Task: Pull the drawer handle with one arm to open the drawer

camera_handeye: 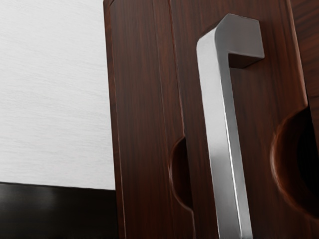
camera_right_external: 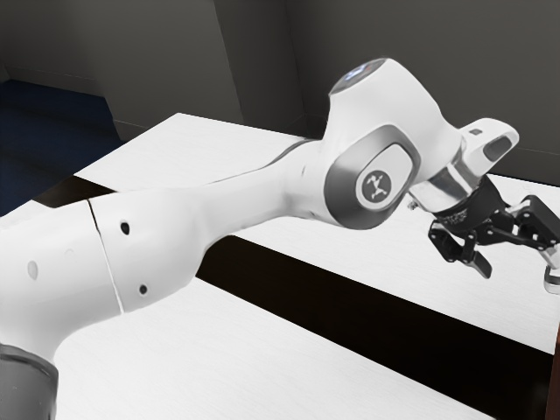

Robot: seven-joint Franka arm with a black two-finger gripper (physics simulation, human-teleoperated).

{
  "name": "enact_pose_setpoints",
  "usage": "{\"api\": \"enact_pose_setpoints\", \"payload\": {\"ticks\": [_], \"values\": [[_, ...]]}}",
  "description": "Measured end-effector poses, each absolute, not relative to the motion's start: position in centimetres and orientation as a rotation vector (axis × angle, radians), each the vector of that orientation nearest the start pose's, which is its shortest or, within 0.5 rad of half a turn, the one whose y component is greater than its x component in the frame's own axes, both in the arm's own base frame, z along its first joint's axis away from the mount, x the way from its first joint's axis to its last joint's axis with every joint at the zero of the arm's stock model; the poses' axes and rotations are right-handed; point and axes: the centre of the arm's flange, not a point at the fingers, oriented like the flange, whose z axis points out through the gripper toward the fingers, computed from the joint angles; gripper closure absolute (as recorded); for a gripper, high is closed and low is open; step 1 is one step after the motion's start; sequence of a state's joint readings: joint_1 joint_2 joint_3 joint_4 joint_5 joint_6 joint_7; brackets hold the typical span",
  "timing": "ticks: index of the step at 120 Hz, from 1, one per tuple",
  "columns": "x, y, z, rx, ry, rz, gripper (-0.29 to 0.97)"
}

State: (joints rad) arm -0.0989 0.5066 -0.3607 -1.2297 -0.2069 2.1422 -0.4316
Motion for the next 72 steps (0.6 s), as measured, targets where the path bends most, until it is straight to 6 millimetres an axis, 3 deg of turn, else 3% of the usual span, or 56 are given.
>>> {"api": "enact_pose_setpoints", "payload": {"ticks": [47, 72], "values": [[70.5, -26.2, 54.1, 2.639, 0.183, 0.396, 0.0], [70.8, -27.6, 53.1, 2.631, 0.164, 0.398, 0.0]]}}
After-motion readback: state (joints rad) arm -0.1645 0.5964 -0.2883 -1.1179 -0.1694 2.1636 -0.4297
